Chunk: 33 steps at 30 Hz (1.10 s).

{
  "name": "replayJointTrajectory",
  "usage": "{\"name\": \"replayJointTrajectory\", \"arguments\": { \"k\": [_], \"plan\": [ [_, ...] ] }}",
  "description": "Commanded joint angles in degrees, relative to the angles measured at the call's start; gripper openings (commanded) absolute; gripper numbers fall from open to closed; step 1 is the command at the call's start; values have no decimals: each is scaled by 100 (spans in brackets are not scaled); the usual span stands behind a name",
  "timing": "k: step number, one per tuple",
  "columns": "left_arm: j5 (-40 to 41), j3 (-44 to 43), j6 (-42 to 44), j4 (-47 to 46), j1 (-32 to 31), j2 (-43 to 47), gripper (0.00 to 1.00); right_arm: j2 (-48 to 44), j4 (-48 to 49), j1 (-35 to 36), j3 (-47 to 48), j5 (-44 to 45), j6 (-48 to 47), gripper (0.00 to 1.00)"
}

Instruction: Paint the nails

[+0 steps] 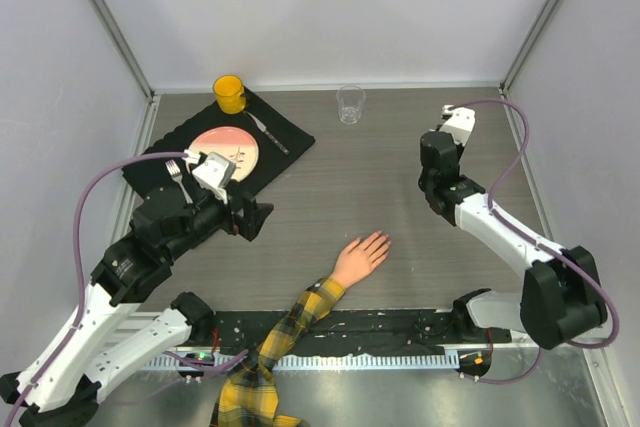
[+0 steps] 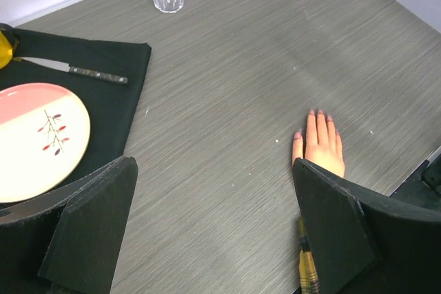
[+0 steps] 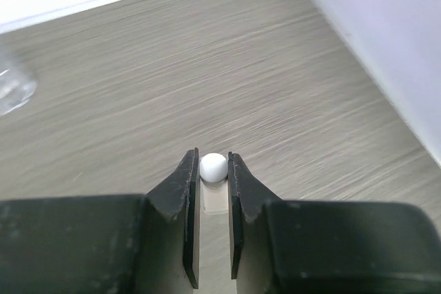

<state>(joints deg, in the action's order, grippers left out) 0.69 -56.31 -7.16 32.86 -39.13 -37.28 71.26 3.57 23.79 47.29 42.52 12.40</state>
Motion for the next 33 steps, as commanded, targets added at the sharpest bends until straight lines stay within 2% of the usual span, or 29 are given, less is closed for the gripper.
{"name": "replayJointTrajectory", "arguments": {
  "k": [1, 8, 18, 27, 33],
  "plan": [
    [55, 226, 57, -359, 2, 142, 100, 475, 1963, -715, -158, 855, 341, 1],
    [-8, 507, 136, -544, 2, 177, 100, 1310, 2508, -1385, -413, 731, 683, 1],
    [-34, 745, 83, -781, 2, 194, 100, 2225, 2130, -1439, -159, 1083, 1511, 4],
    [-201, 833, 13, -755, 2, 344, 100, 2523, 1261, -1430, 377, 1144, 1836, 8],
    [-253, 798, -49, -737, 2, 458, 100, 2778, 698, -1430, 852, 1048, 1853, 15]
  ]
}}
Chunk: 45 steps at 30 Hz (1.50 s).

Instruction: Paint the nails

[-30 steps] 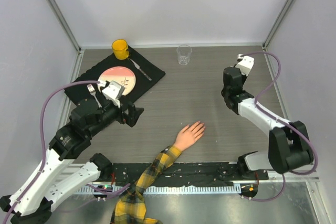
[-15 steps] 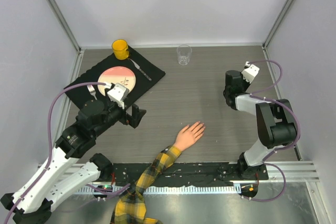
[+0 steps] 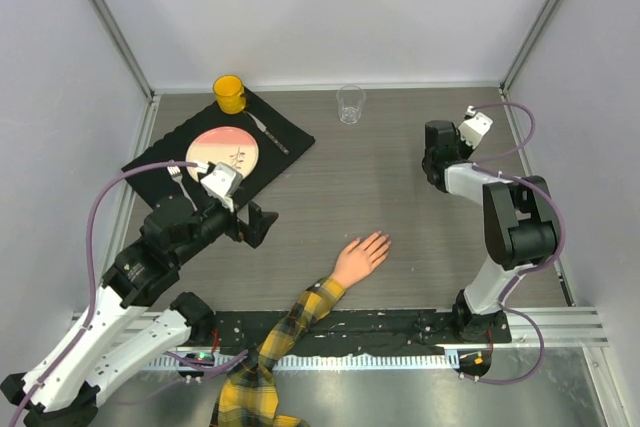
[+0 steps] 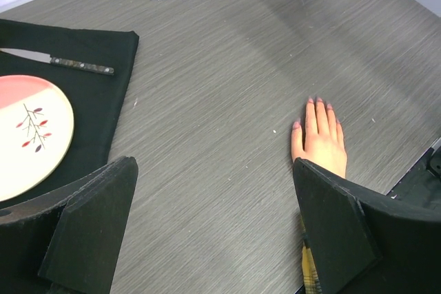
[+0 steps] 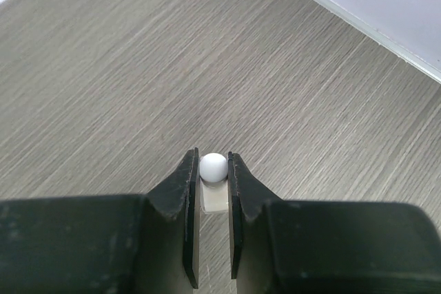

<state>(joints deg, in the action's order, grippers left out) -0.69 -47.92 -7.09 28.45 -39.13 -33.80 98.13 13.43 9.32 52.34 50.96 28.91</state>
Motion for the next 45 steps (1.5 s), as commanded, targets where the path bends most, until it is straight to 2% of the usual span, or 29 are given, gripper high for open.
{"name": "replayJointTrajectory", "arguments": {
  "k": [1, 11, 14, 21, 28, 38, 43, 45],
  "plan": [
    [-116, -42, -64, -270, 2, 119, 100, 119, -375, 17, 391, 204, 212, 16],
    [-54, -7, -64, -129, 2, 321, 100, 294, -842, 8, 681, 81, 265, 17],
    [-37, -15, -64, -102, 2, 339, 100, 461, -1245, 17, 927, 28, 299, 18],
    [-19, -42, -73, -76, 2, 409, 100, 620, -1615, 17, 1182, -121, 335, 23],
    [7, -42, -73, 38, 11, 497, 100, 646, -1686, 17, 1209, -165, 300, 33],
    [34, -156, -20, 249, 2, 612, 100, 585, -1633, 17, 1191, -262, 81, 42],
    [34, -253, -3, 337, 2, 568, 100, 269, -1572, 8, 1191, -192, -288, 59],
    [182, -288, -11, 346, 2, 541, 100, -12, -1580, 8, 1244, -305, -577, 63]
  ]
}}
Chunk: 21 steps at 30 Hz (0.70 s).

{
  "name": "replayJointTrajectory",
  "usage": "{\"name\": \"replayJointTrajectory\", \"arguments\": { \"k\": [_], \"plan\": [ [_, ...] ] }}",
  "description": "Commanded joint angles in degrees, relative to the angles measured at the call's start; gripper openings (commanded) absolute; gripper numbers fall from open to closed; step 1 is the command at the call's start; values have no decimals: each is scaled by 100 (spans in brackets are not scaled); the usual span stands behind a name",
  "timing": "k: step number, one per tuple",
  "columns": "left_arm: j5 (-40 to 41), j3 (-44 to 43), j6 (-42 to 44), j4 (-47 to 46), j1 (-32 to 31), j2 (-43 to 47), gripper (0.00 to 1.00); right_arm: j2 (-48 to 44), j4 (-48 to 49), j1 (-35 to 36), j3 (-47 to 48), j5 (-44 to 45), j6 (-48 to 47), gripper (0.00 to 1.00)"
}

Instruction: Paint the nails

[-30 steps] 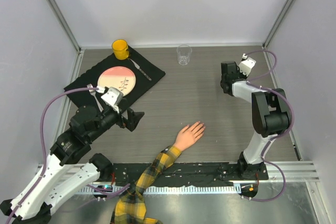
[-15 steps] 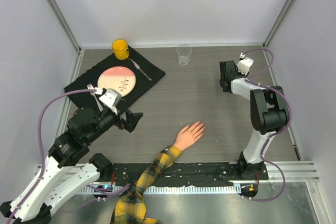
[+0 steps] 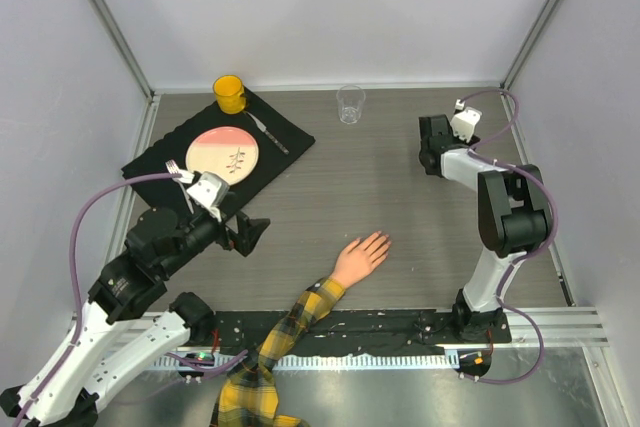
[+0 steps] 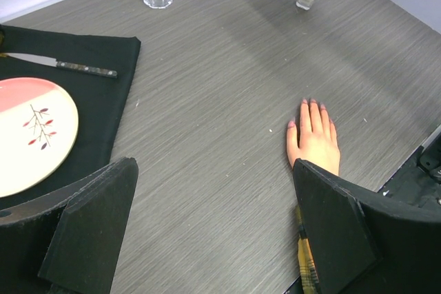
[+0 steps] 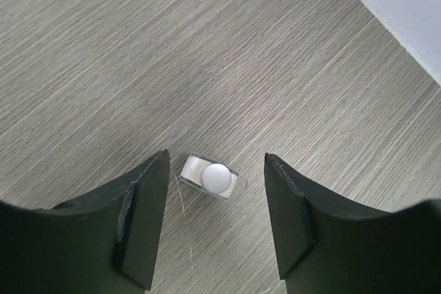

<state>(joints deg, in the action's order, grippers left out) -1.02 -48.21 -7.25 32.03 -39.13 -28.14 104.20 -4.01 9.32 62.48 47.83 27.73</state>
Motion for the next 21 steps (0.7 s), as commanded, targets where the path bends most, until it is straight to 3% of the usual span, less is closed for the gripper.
{"name": "replayJointTrajectory", "arguments": {
  "k": [1, 8, 14, 20, 21],
  "plan": [
    [216, -277, 4, -13, 2, -33, 100, -725, 129, 17, 265, -80, -539, 64],
    [216, -426, -233, -92, 2, -86, 100, -2429, -1144, 254, 643, -932, -883, 67],
    [374, -628, -549, -118, 2, 10, 100, -3994, -2479, 377, 985, -3303, -497, 69],
    [400, -1085, -857, -101, 2, 186, 100, -5548, -3034, 377, 1064, -4194, -461, 71],
    [418, -1216, -875, -109, 2, 212, 100, -5682, -3157, 377, 1213, -4255, -487, 84]
  ]
}}
